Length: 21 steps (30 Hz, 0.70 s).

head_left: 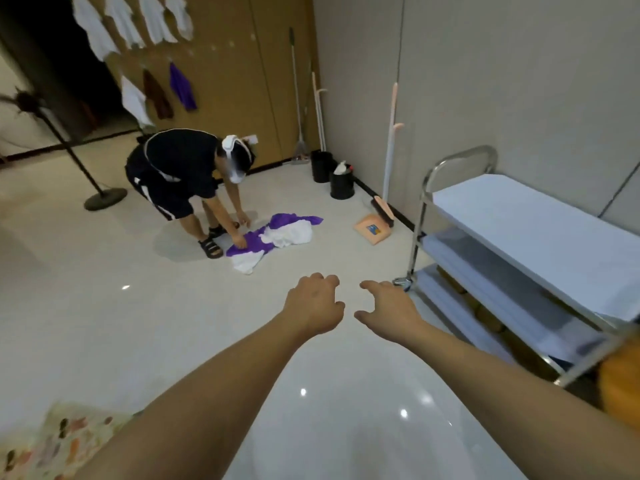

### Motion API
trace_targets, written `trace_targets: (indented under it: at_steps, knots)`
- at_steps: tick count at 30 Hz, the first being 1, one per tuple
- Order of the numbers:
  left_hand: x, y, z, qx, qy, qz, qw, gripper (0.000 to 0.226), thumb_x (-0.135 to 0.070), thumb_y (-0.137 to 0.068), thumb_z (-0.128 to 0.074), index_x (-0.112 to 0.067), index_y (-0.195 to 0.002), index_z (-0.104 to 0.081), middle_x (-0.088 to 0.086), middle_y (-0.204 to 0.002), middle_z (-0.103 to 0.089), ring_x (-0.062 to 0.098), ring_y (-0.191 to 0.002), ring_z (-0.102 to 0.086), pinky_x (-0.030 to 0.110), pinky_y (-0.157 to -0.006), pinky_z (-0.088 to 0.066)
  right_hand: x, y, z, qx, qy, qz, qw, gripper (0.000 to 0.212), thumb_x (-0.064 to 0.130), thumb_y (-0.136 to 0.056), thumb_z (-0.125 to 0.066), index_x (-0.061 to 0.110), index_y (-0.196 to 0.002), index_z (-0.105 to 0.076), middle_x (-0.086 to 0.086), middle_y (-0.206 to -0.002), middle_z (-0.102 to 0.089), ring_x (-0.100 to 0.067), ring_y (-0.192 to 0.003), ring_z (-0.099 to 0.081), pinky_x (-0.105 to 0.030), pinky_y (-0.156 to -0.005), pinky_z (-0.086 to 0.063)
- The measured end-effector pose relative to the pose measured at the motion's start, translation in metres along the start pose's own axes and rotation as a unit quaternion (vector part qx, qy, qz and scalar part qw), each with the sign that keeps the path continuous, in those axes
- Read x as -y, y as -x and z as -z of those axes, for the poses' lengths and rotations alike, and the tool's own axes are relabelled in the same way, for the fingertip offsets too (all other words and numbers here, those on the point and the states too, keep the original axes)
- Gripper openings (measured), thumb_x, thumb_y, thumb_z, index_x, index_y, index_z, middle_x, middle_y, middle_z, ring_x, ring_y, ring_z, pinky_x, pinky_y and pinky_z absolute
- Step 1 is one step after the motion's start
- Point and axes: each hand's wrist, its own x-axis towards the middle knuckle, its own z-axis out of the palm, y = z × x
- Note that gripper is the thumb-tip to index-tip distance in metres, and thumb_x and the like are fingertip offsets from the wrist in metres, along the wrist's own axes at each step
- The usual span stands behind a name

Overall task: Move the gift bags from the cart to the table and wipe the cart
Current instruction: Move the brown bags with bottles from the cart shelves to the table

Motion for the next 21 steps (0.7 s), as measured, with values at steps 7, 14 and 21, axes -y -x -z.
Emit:
trace_targets:
  at_steps: [7,14,21]
  knots:
    - [-0.039,-0.135,-0.01,0.044,-0.012,-0.133,0.99,0.051,-0.038,-0.098,-0.056,-0.022,-0.145,-0.045,0.008,-0.141,-0.052,0.029,-0.127,-0.05,0.043,-0.104,-0.048,-0.067,-0.048,0.033,-0.074,-0.004,-0.137,0.988,0.064,0.041,-0.09,-0.068,0.027,-0.148,-0.045,-0.004,-0.143,-0.054,-0.025,-0.131,-0.05,-0.04,-0.104,-0.046]
    - [-0.069,-0.237,-0.011,0.085,-0.03,-0.272,0.958,0.04,-0.037,-0.097,-0.053,-0.022,-0.135,-0.052,0.009,-0.126,-0.056,0.03,-0.115,-0.053,0.043,-0.094,-0.05,-0.11,-0.078,0.057,-0.102,-0.012,-0.271,0.957,0.061,0.042,-0.088,-0.066,0.022,-0.143,-0.049,-0.007,-0.128,-0.06,-0.027,-0.117,-0.056,-0.035,-0.093,-0.049]
    - [-0.122,-0.291,-0.047,0.153,-0.052,-0.363,0.918,0.046,-0.033,-0.096,-0.054,-0.016,-0.138,-0.051,0.011,-0.137,-0.053,0.033,-0.125,-0.049,0.046,-0.102,-0.047,-0.146,-0.092,0.053,-0.127,-0.04,-0.359,0.924,0.06,0.041,-0.088,-0.067,0.022,-0.142,-0.049,-0.009,-0.129,-0.058,-0.029,-0.118,-0.055,-0.04,-0.097,-0.049]
